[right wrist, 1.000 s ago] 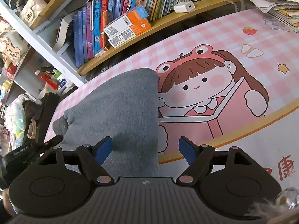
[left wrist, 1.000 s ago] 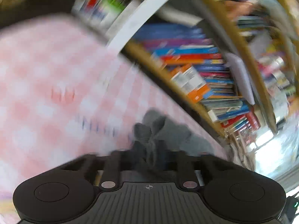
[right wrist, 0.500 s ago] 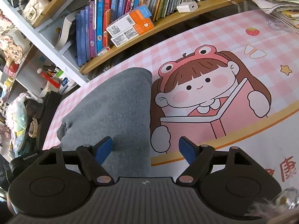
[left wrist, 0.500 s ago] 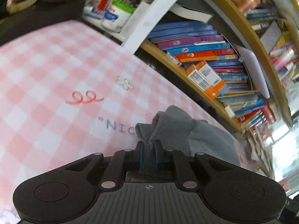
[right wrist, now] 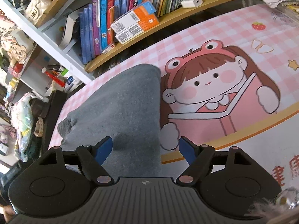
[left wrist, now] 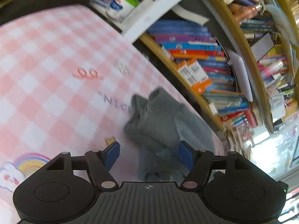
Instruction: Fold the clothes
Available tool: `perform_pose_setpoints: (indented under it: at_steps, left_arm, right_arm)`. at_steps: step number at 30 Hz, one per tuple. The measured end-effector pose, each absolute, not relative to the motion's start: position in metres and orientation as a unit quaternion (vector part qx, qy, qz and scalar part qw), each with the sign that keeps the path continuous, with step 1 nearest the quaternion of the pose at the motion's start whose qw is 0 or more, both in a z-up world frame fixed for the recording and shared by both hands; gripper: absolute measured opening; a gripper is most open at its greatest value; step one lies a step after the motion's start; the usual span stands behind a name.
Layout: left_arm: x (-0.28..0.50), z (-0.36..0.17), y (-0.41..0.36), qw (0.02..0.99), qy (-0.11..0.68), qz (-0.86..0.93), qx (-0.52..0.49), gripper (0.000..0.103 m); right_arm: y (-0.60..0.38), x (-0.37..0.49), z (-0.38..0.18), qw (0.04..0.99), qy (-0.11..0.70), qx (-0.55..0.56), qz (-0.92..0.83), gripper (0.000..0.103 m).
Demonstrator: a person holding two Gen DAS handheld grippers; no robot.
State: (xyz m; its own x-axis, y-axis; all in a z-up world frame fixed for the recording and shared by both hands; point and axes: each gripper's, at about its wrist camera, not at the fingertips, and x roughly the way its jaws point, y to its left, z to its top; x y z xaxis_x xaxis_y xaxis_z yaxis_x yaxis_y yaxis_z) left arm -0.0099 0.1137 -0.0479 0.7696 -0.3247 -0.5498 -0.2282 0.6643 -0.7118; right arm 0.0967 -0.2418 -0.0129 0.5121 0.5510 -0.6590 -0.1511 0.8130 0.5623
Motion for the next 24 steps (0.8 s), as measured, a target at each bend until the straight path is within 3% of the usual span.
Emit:
perform_pose_setpoints:
  at_steps: [4, 16, 20, 22, 24]
  left_arm:
    - [0.004, -0.055, 0.108, 0.84, 0.348, -0.039, -0.416, 0.076]
    - [0.059, -0.074, 0.099, 0.797, 0.386, -0.048, -0.463, 0.073]
    - [0.064, -0.074, 0.091, 0.802, 0.395, -0.056, -0.445, 0.064]
    - [0.062, -0.071, 0.087, 0.808, 0.394, -0.059, -0.434, 0.052]
    - [0.058, -0.066, 0.085, 0.816, 0.387, -0.065, -0.423, 0.048]
  right_arm:
    - [-0.239, 0.104, -0.017, 0.831, 0.457, 0.237, 0.212, 0.077]
    - [-0.229, 0.133, -0.032, 0.792, 0.489, 0.298, 0.212, 0.071]
    - [-0.225, 0.134, -0.03, 0.795, 0.487, 0.288, 0.218, 0.056]
    - [-0.224, 0.133, -0.028, 0.8, 0.484, 0.277, 0.221, 0.047]
    - [-0.221, 0.128, -0.021, 0.813, 0.47, 0.25, 0.235, 0.039]
